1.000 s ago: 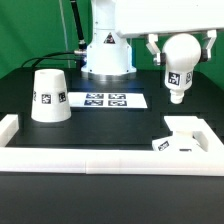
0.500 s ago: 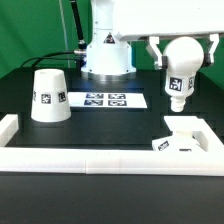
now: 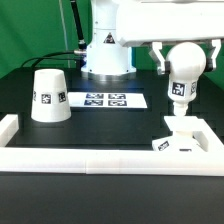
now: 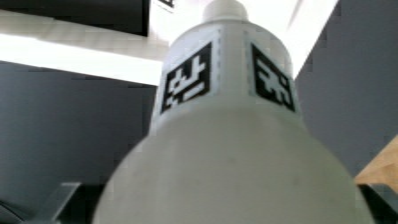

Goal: Assemble lamp

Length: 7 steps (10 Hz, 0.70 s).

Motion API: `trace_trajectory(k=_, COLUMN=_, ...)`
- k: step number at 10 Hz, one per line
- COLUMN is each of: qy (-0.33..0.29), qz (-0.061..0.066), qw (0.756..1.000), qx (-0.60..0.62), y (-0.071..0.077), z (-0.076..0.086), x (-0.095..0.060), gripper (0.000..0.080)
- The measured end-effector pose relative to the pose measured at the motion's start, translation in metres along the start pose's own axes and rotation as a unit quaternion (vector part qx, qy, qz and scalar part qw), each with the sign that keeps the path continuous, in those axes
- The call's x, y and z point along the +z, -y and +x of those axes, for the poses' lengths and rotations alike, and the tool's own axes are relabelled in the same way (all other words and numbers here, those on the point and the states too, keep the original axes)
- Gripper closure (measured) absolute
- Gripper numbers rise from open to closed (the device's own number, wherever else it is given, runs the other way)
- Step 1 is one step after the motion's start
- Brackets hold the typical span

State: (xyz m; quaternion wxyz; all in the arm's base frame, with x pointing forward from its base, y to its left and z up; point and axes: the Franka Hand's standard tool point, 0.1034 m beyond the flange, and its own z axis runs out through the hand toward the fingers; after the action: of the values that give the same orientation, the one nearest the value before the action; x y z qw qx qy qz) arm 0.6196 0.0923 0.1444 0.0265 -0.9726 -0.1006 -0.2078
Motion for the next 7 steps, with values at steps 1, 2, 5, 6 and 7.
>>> trace_trajectory(k=1, qy=0.0, qz=0.0, qw=1.0, qx=0.0, y=-0.001, z=0.001, x=0.002, gripper=0.022)
trace_trajectory(k=2, qy=0.002, qz=0.0, qw=1.0, qx=0.0, y=-0.001, z=0.0, x=0.006, gripper=0.022)
trace_trajectory(k=5, qy=-0.001, qz=0.0, qw=1.0, qx=-0.001, y=0.001, z=0.0, x=0.01, gripper=0.022)
trace_trajectory(k=6, qy=0.003, qz=0.001, qw=1.0, qx=-0.001, y=0.002, z=-0.003, x=0.014, gripper=0.022)
trace_trajectory(k=7, qy=0.006, qz=0.001, qw=1.0, qx=-0.001, y=0.003, z=-0.006, x=0.017, gripper=0.022)
